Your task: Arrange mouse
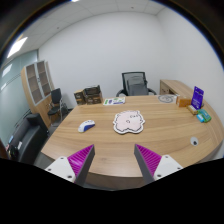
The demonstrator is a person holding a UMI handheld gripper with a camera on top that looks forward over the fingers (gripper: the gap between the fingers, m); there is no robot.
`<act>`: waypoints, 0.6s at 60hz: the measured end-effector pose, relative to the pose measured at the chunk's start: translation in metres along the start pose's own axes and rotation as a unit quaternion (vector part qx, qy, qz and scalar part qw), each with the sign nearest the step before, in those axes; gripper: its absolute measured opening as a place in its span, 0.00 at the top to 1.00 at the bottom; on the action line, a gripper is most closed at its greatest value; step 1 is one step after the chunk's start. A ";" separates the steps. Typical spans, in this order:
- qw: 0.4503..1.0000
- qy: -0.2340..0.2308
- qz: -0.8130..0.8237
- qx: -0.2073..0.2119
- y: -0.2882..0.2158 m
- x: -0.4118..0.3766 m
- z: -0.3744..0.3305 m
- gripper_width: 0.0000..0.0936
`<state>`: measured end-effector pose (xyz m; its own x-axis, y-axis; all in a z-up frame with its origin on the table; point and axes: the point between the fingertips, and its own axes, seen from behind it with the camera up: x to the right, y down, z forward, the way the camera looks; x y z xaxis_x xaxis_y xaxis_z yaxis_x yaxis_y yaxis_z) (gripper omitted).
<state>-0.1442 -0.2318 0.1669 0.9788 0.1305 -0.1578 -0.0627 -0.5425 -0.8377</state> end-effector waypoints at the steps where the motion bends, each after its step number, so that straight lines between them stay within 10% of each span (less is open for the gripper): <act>1: 1.000 -0.001 0.000 0.001 -0.001 -0.001 0.001 0.11; 19: 0.996 0.035 0.012 0.078 -0.022 -0.103 0.057 0.12; 36: 0.998 0.039 0.018 0.041 -0.007 -0.212 0.143 0.12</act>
<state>-0.3795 -0.1371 0.1311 0.9876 0.0459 -0.1502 -0.1107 -0.4748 -0.8731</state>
